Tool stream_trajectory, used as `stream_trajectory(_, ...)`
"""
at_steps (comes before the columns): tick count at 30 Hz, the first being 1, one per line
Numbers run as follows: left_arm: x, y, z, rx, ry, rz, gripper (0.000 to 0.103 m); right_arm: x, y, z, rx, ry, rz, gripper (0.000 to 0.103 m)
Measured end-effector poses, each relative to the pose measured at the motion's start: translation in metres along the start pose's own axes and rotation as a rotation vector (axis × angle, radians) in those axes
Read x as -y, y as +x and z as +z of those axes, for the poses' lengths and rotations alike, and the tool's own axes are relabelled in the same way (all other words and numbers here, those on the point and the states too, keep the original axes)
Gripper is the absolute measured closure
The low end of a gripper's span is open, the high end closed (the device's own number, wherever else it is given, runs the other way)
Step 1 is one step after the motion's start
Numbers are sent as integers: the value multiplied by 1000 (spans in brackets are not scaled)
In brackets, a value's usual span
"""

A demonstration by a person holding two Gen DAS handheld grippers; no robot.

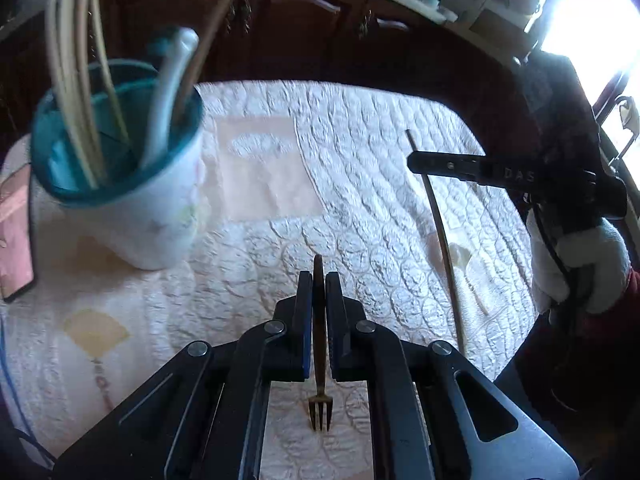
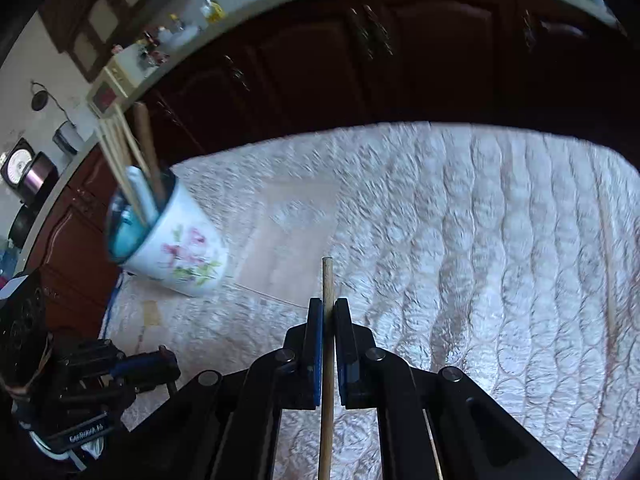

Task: Organize utensils
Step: 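Lift the fork and chopstick and lower both into the floral cup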

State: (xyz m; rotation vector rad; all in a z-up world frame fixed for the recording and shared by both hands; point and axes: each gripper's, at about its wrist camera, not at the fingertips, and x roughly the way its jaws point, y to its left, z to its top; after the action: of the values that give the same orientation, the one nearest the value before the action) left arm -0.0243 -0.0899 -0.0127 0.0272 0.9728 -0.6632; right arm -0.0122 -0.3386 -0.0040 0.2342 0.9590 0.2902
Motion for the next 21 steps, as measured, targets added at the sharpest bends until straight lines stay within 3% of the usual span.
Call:
stream_trajectory(13, -5, -33, 7, 77, -4, 36, 98, -27, -70, -3, 114, -80, 44, 98)
stream_trajectory(21, -9, -39, 9, 92, -12, 63, 98, -40, -77, 4, 141, -97, 58, 98)
